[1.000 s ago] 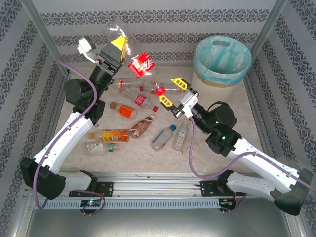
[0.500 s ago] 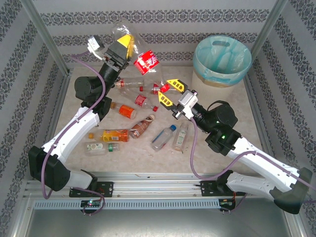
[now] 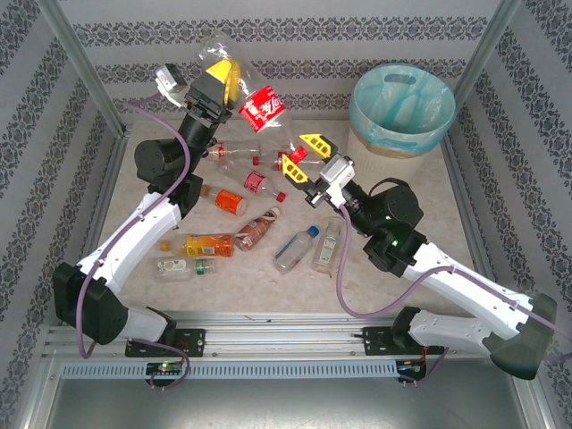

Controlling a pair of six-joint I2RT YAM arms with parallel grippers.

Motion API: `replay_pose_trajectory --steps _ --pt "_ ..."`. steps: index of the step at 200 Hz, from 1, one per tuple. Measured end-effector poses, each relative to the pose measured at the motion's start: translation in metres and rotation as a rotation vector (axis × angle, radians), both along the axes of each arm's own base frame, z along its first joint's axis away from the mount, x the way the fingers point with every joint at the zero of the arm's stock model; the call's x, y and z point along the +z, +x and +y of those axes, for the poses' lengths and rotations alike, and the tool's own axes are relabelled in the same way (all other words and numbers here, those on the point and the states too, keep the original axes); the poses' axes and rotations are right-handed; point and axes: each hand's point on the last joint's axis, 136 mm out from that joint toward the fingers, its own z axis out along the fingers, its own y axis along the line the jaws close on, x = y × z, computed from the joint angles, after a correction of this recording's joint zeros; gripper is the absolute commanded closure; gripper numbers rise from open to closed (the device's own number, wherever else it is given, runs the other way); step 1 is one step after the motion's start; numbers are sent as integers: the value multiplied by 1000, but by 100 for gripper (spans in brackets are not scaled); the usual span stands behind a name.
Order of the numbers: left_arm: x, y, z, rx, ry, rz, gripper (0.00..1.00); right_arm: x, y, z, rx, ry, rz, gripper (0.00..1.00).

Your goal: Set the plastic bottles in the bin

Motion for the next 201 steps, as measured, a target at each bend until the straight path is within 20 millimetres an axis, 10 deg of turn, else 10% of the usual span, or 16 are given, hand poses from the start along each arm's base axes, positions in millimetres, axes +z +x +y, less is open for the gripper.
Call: replay_pose_trajectory --steps 53,81,103,139,165,201 --pt "1 0 3 -1 -21 -1 99 4 -1 -1 3 18 -3 86" --pt "-6 4 9 19 -34 10 25 5 3 -1 -7 7 28 98" --pt "-33 21 35 109 -35 78 12 15 13 -8 -62 0 118 100" --pt "-91 50 102 397 67 291 12 66 44 -79 -271 84 272 98" --pt "-97 45 96 504 301 344 12 78 71 -158 -480 163 437 100" --pt "-102 44 72 530 636 310 13 43 101 -232 -696 223 728 98"
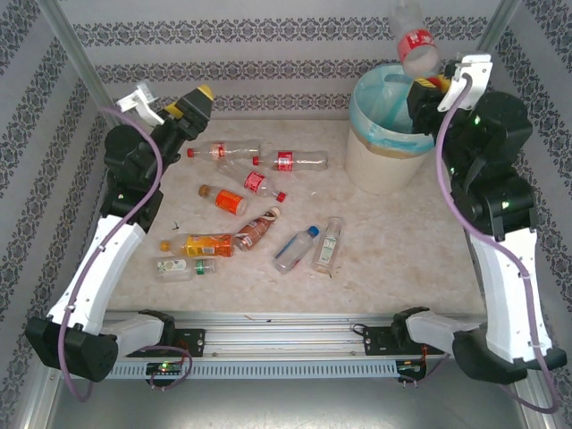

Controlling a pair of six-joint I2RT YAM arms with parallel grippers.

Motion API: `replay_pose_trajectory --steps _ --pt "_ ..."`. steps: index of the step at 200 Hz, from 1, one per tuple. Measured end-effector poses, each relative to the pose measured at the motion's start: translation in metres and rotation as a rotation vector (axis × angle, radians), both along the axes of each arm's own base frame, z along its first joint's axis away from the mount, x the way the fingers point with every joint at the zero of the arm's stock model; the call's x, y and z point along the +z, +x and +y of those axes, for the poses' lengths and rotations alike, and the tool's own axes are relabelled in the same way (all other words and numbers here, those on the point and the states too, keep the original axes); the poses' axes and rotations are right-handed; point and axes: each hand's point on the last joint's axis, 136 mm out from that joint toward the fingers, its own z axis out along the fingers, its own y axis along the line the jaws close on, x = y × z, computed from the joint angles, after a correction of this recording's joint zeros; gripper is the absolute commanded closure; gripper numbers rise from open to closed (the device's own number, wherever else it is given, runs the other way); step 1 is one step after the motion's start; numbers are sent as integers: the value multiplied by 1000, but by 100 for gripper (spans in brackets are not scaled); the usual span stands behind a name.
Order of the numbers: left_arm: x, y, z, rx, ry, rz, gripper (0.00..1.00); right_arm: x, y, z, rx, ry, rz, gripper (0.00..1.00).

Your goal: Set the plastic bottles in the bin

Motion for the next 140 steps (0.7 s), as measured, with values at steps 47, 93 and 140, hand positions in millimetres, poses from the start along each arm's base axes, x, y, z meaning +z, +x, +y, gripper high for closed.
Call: replay_pose_trajectory --steps 47,93,140 --pt "-75 4 -65 -165 357 162 13 -80 52 -36 -139 90 411 100" --pt "-123 -17 -119 -339 608 219 12 -146 90 -34 -163 72 695 100" --pt "-129 -37 -139 -429 761 174 10 -172 112 -45 -209 50 805 97"
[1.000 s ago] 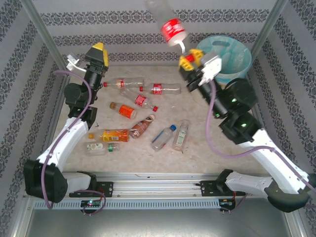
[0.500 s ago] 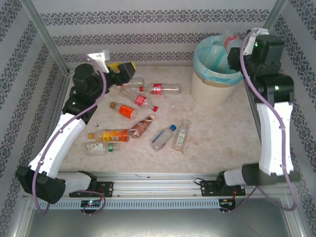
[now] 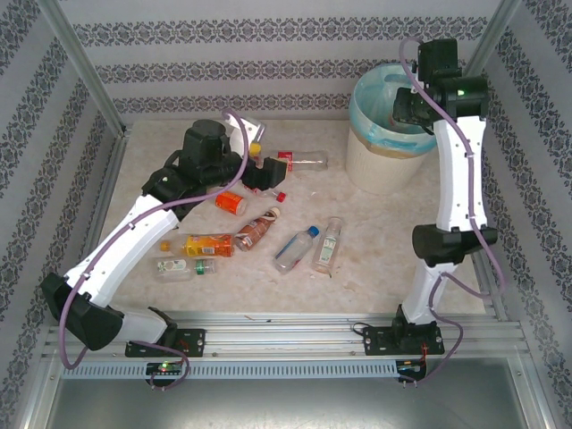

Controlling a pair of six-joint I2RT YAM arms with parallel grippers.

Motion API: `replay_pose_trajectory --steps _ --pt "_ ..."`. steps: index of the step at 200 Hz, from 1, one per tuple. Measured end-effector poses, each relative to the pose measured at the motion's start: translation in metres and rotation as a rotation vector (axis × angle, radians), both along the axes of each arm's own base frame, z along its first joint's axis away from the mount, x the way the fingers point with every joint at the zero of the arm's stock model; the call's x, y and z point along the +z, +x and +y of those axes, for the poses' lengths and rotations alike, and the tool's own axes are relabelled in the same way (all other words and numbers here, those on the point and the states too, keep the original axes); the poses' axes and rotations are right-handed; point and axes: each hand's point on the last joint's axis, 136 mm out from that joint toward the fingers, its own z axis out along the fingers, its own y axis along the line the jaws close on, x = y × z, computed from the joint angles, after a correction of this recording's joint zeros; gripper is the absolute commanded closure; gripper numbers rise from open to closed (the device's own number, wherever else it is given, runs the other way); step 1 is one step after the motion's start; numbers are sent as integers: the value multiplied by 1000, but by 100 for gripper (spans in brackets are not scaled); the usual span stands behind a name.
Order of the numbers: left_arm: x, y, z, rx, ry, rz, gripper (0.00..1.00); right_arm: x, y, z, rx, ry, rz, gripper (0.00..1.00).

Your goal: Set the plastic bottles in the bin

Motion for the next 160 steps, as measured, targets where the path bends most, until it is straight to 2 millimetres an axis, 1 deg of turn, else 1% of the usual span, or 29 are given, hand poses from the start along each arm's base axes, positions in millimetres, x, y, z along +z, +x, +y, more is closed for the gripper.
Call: replay_pose_trajectory --steps 13,34,52,70,80,91,101,108,122,144,160 --pt "-2 -2 -2 -20 30 -8 9 -11 6 -7 -15 -3 34 98" --pt "-9 -2 -1 -35 80 -14 8 -40 14 -18 -38 3 121 97" --pt "-12 -1 1 -34 105 -18 8 -67 24 -22 -45 13 189 91" --pt "-13 -1 2 -32 116 -22 8 -82 37 -26 -52 14 207 84" --pt "-13 -1 1 -33 116 -22 8 -87 42 -26 -52 15 207 82" --pt "-13 -2 0 -35 116 -23 8 -90 46 -26 -51 15 205 74" --pt "-13 -2 0 -36 117 -23 8 -92 50 -26 -52 19 200 70" --pt "-14 -2 0 -36 117 -23 8 -92 52 -27 -52 22 195 64" --pt "-15 -1 0 -37 118 -21 8 -93 56 -25 -49 30 185 56" --pt "-17 1 -1 -33 123 -16 8 -91 61 -23 -40 38 166 51" --pt "-18 1 0 -30 125 -14 8 -88 66 -23 -40 39 142 51"
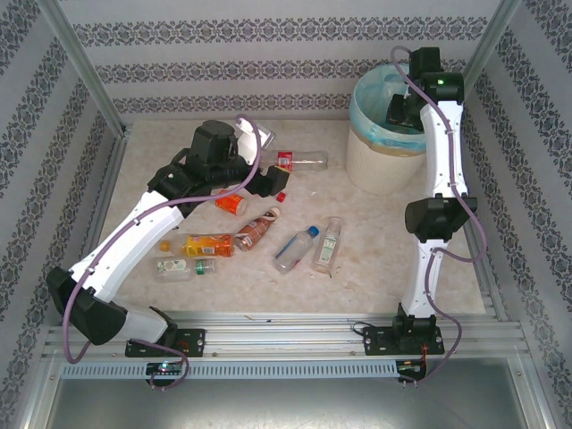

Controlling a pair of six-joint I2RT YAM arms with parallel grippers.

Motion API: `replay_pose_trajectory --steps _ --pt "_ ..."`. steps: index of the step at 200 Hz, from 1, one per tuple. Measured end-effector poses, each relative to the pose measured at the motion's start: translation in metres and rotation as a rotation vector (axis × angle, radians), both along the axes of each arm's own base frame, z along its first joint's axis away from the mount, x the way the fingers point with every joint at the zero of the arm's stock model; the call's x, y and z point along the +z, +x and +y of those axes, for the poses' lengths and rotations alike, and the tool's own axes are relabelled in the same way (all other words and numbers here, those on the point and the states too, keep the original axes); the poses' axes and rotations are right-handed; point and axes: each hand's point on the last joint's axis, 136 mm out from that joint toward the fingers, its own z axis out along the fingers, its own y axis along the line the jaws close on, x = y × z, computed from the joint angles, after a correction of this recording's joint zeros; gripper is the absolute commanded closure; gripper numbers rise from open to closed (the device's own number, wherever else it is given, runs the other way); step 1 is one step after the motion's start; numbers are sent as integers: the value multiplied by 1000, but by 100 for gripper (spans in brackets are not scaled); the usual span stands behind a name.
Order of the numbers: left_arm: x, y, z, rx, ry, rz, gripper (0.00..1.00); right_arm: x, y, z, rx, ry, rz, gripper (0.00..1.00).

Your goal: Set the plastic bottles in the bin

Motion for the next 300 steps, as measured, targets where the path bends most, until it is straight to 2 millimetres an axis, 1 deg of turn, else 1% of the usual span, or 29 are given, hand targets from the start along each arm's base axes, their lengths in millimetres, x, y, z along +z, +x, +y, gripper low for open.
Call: replay_pose_trajectory --steps 26,53,84,110,123,135,153,162,175,183,193,204,212,221,233,247,258,270,288,300 --pt "0 1 0 3 1 -1 8 5 7 0 1 1 -36 58" --pt "-1 1 1 6 4 0 8 10 12 0 3 1 -64 58" --pt "-4 3 0 8 8 6 8 7 12 5 16 21 -57 58" --pt "-7 6 1 21 22 7 8 9 12 10 33 48 -63 57" --pt "-10 7 3 28 35 9 8 13 13 13 40 62 -78 57" --pt "-12 8 6 38 55 2 8 22 13 15 45 74 -104 57" --pt "-16 10 12 53 98 -11 8 47 10 23 61 84 -173 56" --pt "-20 11 16 65 125 -11 8 66 4 29 74 83 -222 56" --pt "-26 12 22 82 171 -9 8 99 -8 44 109 76 -303 55" --pt "-31 12 26 91 198 -1 8 119 -20 56 142 67 -353 55" --pt "-40 12 30 100 234 15 8 146 -39 78 201 58 -423 55" --pt "-51 11 35 108 268 43 9 168 -60 101 274 49 -492 54" --pt "-60 12 39 118 291 70 10 178 -76 119 334 42 -538 53" --pt "-71 14 44 129 313 106 11 184 -94 139 407 38 -580 51" --pt "-88 20 55 164 327 165 11 184 -113 164 501 34 -636 48" --pt "-109 29 78 228 346 243 11 171 -128 185 592 30 -672 46" --pt "-124 34 98 286 350 296 11 151 -135 201 652 30 -672 46" --pt "-139 39 120 352 347 353 11 126 -137 214 697 31 -652 47" --pt "-152 51 150 450 326 414 11 89 -137 232 748 43 -606 47" --pt "-161 64 167 504 326 441 11 71 -142 242 781 56 -578 47"
